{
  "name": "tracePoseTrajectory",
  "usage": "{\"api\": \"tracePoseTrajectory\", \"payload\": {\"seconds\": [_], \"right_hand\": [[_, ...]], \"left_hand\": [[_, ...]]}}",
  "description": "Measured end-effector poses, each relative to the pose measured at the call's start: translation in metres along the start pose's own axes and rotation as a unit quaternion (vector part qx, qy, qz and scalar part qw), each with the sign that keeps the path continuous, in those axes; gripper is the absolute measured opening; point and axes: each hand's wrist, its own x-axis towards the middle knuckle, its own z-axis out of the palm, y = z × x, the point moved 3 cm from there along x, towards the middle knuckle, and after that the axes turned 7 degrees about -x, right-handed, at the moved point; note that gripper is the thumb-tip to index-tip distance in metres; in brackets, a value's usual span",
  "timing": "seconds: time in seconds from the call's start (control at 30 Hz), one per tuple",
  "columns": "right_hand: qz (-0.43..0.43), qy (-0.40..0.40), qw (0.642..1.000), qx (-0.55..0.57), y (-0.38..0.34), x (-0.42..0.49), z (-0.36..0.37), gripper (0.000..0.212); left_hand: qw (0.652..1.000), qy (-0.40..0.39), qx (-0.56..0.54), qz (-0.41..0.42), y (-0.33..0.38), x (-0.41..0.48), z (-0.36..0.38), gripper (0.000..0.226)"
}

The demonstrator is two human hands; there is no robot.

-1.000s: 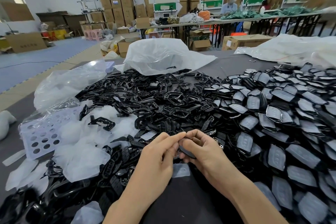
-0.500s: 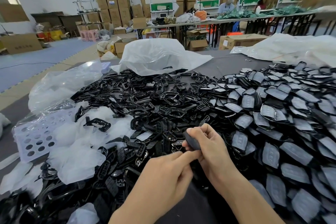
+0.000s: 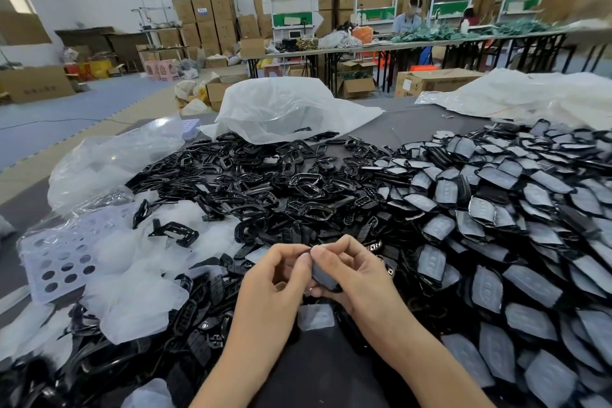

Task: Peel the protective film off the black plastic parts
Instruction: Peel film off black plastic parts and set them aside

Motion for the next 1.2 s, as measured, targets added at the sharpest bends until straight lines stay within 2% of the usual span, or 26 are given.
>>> {"api": "tracePoseTrajectory", "payload": {"seconds": [0.03, 0.1, 0.2, 0.27, 0.47, 0.53, 0.6, 0.63, 0.7, 0.77, 0.87, 0.97, 1.1, 1.2], "right_hand": [[-0.014, 0.002, 0.999, -0.032, 0.000, 0.000, 0.000, 0.004], [-0.041, 0.009, 0.992, -0.122, 0.000, -0.002, -0.003, 0.015], [-0.081, 0.019, 0.943, -0.324, -0.001, -0.007, -0.004, 0.026], [-0.102, 0.026, 0.915, -0.391, -0.002, -0.009, -0.004, 0.026], [-0.091, 0.034, 0.922, -0.374, -0.017, -0.010, -0.018, 0.021], [-0.099, 0.078, 0.932, -0.339, -0.034, -0.003, -0.034, 0.023], [-0.125, 0.175, 0.942, -0.259, -0.063, 0.011, -0.063, 0.028], [-0.130, 0.228, 0.940, -0.217, -0.079, 0.017, -0.078, 0.037], [-0.095, 0.311, 0.931, -0.168, -0.096, 0.025, -0.102, 0.070], [-0.045, 0.344, 0.917, -0.196, -0.092, 0.023, -0.108, 0.083], [-0.051, 0.307, 0.911, -0.271, -0.065, 0.009, -0.082, 0.074], [-0.080, 0.204, 0.887, -0.407, -0.035, 0.003, -0.042, 0.064], [-0.110, 0.079, 0.798, -0.588, -0.004, 0.009, -0.004, 0.064], [-0.069, 0.061, 0.747, -0.659, 0.007, 0.023, 0.001, 0.064]], "left_hand": [[1.000, 0.018, -0.003, -0.001, 0.000, 0.001, -0.003, 0.019], [0.999, 0.054, 0.002, -0.001, -0.003, 0.005, -0.008, 0.019], [0.998, 0.067, 0.018, -0.005, -0.008, 0.007, -0.012, 0.022], [0.998, 0.061, 0.021, -0.006, -0.009, 0.006, -0.012, 0.024], [0.999, 0.044, 0.022, 0.022, 0.004, -0.003, -0.004, 0.022], [0.997, 0.030, 0.050, 0.053, 0.004, -0.017, 0.001, 0.032], [0.988, 0.007, 0.114, 0.104, 0.004, -0.037, 0.003, 0.036], [0.974, -0.005, 0.172, 0.148, 0.005, -0.047, 0.003, 0.034], [0.927, -0.018, 0.284, 0.244, 0.004, -0.063, -0.002, 0.033], [0.891, -0.018, 0.354, 0.283, -0.003, -0.076, -0.009, 0.040], [0.860, 0.032, 0.449, 0.240, -0.014, -0.078, -0.027, 0.058], [0.828, 0.060, 0.533, 0.166, -0.021, -0.062, -0.037, 0.069], [0.817, 0.034, 0.566, 0.104, -0.024, -0.025, -0.038, 0.059], [0.805, 0.019, 0.580, 0.121, -0.027, -0.003, -0.032, 0.045]]}}
